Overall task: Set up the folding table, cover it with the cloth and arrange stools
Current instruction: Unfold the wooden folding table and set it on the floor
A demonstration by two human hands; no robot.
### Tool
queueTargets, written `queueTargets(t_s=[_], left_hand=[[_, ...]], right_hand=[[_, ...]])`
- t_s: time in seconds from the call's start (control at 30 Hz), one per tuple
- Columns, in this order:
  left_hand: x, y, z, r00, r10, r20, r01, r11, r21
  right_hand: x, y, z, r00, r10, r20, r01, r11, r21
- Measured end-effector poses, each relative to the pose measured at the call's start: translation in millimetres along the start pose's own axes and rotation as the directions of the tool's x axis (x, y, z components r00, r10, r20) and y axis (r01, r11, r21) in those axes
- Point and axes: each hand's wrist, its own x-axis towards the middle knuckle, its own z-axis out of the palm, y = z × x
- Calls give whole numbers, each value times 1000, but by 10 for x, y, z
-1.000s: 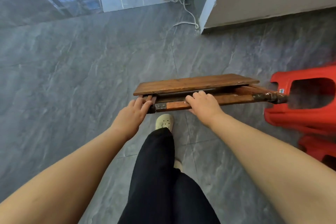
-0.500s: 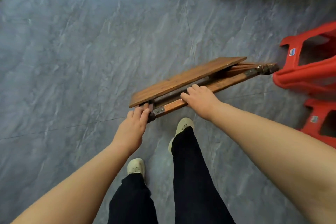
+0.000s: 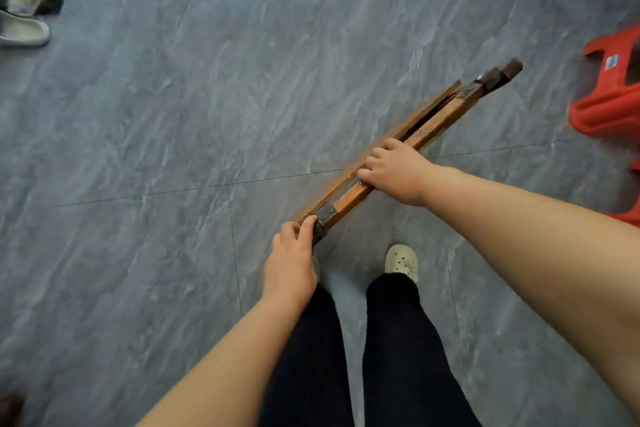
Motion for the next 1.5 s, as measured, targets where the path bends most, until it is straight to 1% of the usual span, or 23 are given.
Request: queueTargets(t_s=[0.1, 0.17, 0.37, 0.5, 0.57, 0.63, 0.67, 0.73, 0.77, 0.83, 0.93, 1.03, 1.1, 1.13, 1.17, 1.23, 1.27, 1.3, 1.33, 1.37, 1.4, 1.43, 1.5], left_hand=[[-182, 117, 181, 996, -82, -20, 80, 993, -84], [-275, 239, 320, 991, -130, -31, 125, 983, -134], [-621, 714, 812, 975, -220, -18, 208, 945, -253], [-727, 992, 1016, 970, -240, 49, 243, 918, -312], [-726, 1082, 1041, 974, -215, 69, 226, 917, -330], [-679, 1124, 1021, 985, -165, 44, 171, 935, -312], [-630, 1129, 1012, 993, -120, 10, 119, 955, -271], [-511, 1144, 972, 999, 5, -47, -13, 983, -181], [-442, 1164, 944, 996, 82, -44, -88, 985, -151], [-300, 1251, 892, 977, 213, 12, -209, 966, -150], [-159, 1390, 861, 956, 281, 85, -260, 944, -201], [-118, 1485, 900, 948, 293, 123, -249, 927, -281], [-141, 1537, 949, 947, 297, 125, -245, 915, -321], [-153, 1561, 971, 945, 302, 126, -249, 913, -325], [-162, 1582, 990, 943, 307, 126, -252, 911, -327], [-170, 1615, 1015, 942, 311, 124, -255, 907, -335], [-170, 1633, 1026, 942, 312, 125, -256, 906, -338], [-172, 1653, 1039, 941, 313, 128, -256, 906, -337], [-177, 1672, 1053, 940, 314, 131, -257, 907, -333], [-185, 1690, 1068, 940, 314, 131, -259, 910, -323], [-192, 1702, 1082, 941, 312, 128, -261, 914, -311], [-197, 1709, 1091, 943, 309, 125, -261, 917, -301], [-199, 1704, 1103, 946, 304, 113, -261, 920, -291]], right_hand=[[45, -42, -1, 999, -50, -1, 50, 996, -72], [29, -42, 21, 997, -80, 15, 81, 993, -85], [-194, -58, 288, 973, -229, 12, 229, 971, -75], [-437, -61, 503, 968, -250, -3, 249, 968, -31], [-556, -14, 619, 970, -236, -48, 238, 971, 18], [-672, 25, 740, 970, -203, -134, 213, 975, 64], [-736, 44, 813, 969, -162, -185, 181, 979, 90], [-872, 63, 956, 968, -35, -248, 78, 983, 168], [-932, 59, 1022, 965, 23, -261, 31, 979, 202], [-1024, 31, 1146, 952, 91, -293, -19, 971, 240], [-1114, 22, 1290, 939, 139, -315, -55, 963, 262], [-1212, 53, 1359, 935, 161, -315, -52, 943, 330], [-1269, 48, 1344, 916, 233, -328, -48, 873, 485], [-1293, 37, 1328, 891, 323, -318, -76, 798, 598], [-1310, 27, 1308, 846, 450, -285, -125, 688, 715], [-1310, 18, 1255, 687, 710, -151, -215, 398, 892], [-1286, 21, 1226, 613, 789, -46, -238, 240, 941], [-1258, 38, 1195, 569, 819, 76, -262, 93, 961], [-1214, 59, 1176, 551, 814, 184, -293, -18, 956], [-1169, 77, 1158, 550, 794, 258, -328, -79, 941], [-1120, 83, 1147, 554, 779, 295, -356, -98, 929], [-1073, 81, 1140, 555, 775, 302, -370, -95, 924], [-996, 64, 1134, 524, 799, 296, -388, -86, 918]])
